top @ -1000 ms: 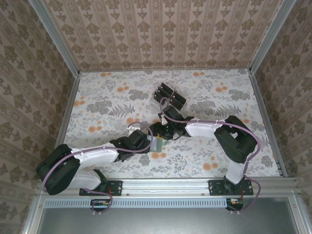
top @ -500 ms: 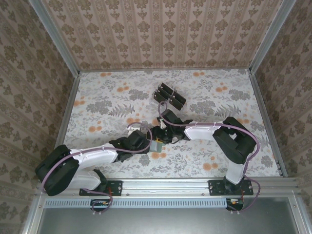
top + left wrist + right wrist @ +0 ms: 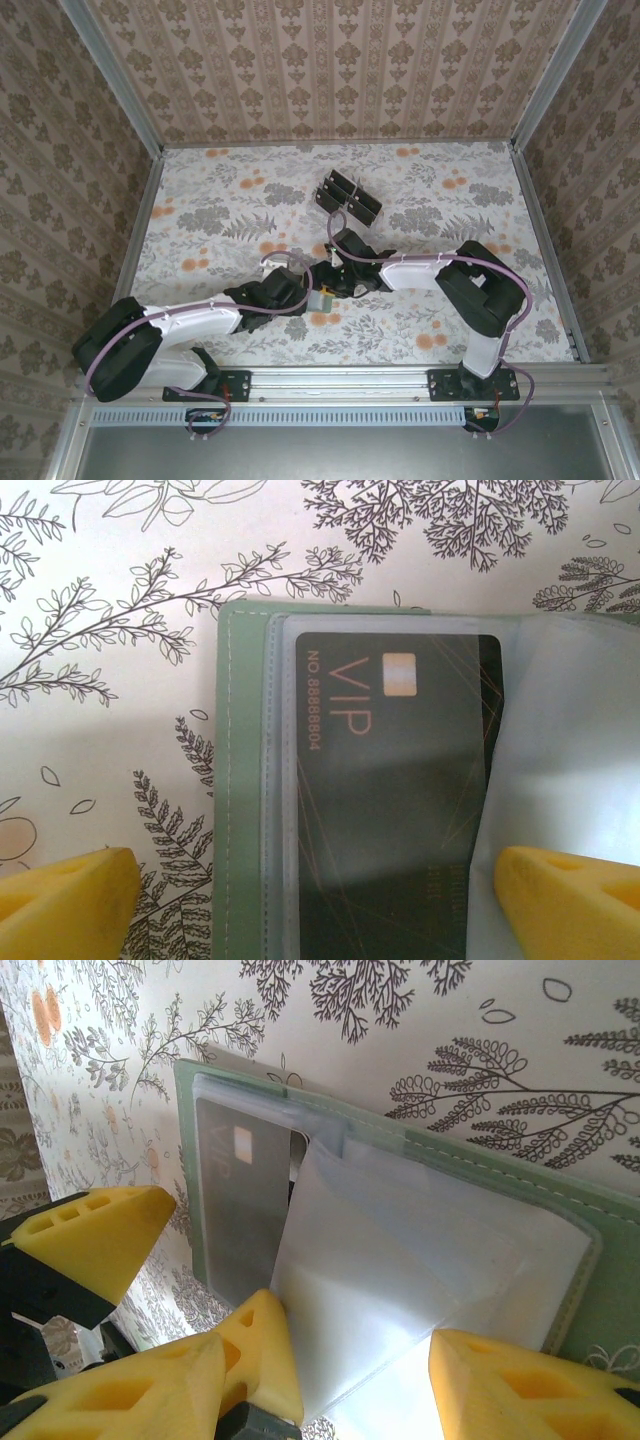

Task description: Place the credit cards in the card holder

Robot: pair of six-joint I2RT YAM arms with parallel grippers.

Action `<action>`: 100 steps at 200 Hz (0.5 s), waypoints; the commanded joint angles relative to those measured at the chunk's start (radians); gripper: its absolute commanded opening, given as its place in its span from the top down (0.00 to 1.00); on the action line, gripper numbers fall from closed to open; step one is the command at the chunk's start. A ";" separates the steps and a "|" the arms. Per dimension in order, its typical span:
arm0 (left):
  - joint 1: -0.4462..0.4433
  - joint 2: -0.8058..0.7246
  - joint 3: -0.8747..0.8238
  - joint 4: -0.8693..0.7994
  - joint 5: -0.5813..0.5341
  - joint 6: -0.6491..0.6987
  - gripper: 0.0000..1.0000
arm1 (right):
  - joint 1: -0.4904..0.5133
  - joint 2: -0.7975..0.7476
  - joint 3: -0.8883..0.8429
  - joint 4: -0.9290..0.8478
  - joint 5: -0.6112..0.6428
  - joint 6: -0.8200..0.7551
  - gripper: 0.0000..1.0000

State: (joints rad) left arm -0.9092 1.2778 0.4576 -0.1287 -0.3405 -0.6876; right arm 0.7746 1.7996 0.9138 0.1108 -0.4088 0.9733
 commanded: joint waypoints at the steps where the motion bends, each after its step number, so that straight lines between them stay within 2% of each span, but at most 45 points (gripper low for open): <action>1: 0.004 -0.021 -0.010 -0.013 -0.016 -0.011 0.00 | 0.016 -0.022 -0.023 0.004 0.012 0.013 0.43; 100: 0.005 -0.037 -0.011 -0.014 -0.014 -0.010 0.00 | 0.019 -0.006 -0.046 0.100 0.008 0.106 0.39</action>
State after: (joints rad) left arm -0.9085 1.2606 0.4519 -0.1356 -0.3408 -0.6880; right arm 0.7818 1.7996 0.8871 0.1741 -0.4034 1.0328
